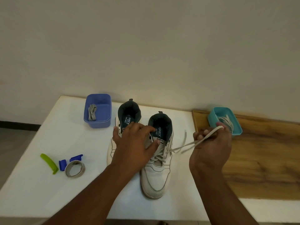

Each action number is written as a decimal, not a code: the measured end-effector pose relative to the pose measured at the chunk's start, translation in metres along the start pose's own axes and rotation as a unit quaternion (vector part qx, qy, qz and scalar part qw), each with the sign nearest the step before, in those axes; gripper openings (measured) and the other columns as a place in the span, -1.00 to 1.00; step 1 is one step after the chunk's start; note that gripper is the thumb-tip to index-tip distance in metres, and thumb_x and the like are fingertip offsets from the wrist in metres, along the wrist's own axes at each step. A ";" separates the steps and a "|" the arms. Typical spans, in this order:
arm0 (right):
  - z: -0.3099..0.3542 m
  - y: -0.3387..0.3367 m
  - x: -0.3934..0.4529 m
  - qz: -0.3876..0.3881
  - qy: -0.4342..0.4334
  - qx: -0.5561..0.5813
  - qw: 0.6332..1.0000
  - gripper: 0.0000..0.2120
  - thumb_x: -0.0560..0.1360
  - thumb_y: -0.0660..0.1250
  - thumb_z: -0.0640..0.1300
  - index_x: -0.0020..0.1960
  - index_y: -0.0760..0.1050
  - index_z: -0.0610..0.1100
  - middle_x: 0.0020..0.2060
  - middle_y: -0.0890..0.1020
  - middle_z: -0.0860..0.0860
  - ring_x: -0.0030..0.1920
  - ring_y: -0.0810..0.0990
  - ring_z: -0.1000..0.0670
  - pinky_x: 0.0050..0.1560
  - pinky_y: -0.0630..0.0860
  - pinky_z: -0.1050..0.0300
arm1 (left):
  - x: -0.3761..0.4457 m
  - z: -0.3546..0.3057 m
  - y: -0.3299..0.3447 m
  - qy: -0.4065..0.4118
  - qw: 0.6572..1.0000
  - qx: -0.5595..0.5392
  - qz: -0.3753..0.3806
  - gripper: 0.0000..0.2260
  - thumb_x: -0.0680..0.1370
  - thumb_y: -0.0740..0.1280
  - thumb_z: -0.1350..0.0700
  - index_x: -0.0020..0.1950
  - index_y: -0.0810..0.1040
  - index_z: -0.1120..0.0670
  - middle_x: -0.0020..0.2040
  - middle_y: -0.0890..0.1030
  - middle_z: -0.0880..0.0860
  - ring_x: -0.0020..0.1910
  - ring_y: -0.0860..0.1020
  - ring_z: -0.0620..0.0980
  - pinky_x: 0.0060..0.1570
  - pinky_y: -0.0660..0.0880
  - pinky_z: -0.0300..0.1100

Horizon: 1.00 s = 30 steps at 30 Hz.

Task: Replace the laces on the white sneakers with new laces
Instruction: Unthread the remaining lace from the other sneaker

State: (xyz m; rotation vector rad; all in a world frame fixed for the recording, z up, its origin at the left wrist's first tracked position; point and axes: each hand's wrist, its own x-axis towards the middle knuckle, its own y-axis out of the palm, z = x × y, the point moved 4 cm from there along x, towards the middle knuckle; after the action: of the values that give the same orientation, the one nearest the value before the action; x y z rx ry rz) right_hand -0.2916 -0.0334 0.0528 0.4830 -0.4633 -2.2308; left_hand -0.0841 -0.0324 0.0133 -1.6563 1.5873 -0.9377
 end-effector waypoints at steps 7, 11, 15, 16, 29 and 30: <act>0.016 -0.002 0.007 0.007 -0.059 0.020 0.998 -0.73 0.53 0.17 -0.09 0.04 0.62 -0.11 -0.40 0.42 -0.05 -0.40 0.39 -0.01 -0.28 0.46 0.10 | -0.006 -0.015 0.002 0.092 0.991 0.094 0.016 -0.68 0.51 0.16 -0.38 0.12 0.59 -0.36 0.59 0.18 -0.07 0.62 -0.13 0.10 0.47 -0.30 0.32; 0.008 -0.005 0.011 -0.009 -0.050 0.022 0.998 -0.70 0.54 0.24 -0.18 0.21 0.62 -0.16 -0.10 0.60 -0.15 -0.07 0.60 -0.11 0.14 0.61 -0.03 | -0.007 -0.015 0.004 0.082 0.991 0.106 0.025 -0.76 0.50 0.27 -0.34 0.05 0.64 -0.32 0.56 0.23 -0.09 0.61 -0.11 0.11 0.47 -0.32 0.29; 0.004 -0.021 0.018 -0.080 -0.038 0.020 0.996 -0.67 0.63 0.18 -0.08 0.20 0.64 -0.19 -0.02 0.69 -0.12 0.01 0.67 -0.08 0.28 0.59 -0.07 | -0.006 -0.013 0.005 0.076 0.994 0.081 0.008 -0.83 0.48 0.36 -0.28 -0.03 0.67 -0.29 0.50 0.34 -0.08 0.60 -0.02 0.12 0.48 -0.29 0.28; 0.002 -0.024 0.019 -0.098 -0.038 0.009 0.994 -0.63 0.61 0.17 0.00 0.16 0.66 -0.17 -0.03 0.69 -0.11 -0.01 0.66 -0.06 0.21 0.61 -0.02 | -0.006 -0.013 0.006 0.079 0.993 0.083 0.008 -0.83 0.48 0.35 -0.28 0.00 0.66 -0.31 0.53 0.31 -0.07 0.61 -0.03 0.13 0.48 -0.28 0.29; -0.038 0.009 -0.021 0.242 -0.208 -0.610 0.725 -0.79 0.65 0.28 -0.02 0.19 0.62 0.18 0.16 0.61 0.18 0.20 0.55 0.12 0.42 0.34 -0.21 | -0.003 -0.013 0.010 0.044 0.997 0.041 -0.057 -0.79 0.52 0.20 -0.12 -0.06 0.61 -0.13 0.27 0.48 -0.07 0.51 0.25 0.08 0.50 0.06 0.28; -0.044 0.008 -0.022 0.255 -0.208 -0.662 0.674 -0.76 0.65 0.26 -0.03 0.21 0.61 0.21 0.21 0.57 0.16 0.25 0.52 0.08 0.50 0.19 -0.24 | -0.002 -0.011 0.005 0.027 0.996 0.011 -0.081 -0.79 0.52 0.18 -0.08 -0.05 0.60 -0.10 0.21 0.50 -0.05 0.42 0.35 0.07 0.46 0.18 0.25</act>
State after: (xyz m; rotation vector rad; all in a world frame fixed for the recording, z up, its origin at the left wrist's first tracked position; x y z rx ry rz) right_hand -0.2520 -0.0295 0.0232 -0.8475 0.7682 -1.5253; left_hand -0.0961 -0.0308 0.0150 -1.7795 1.4890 -1.0851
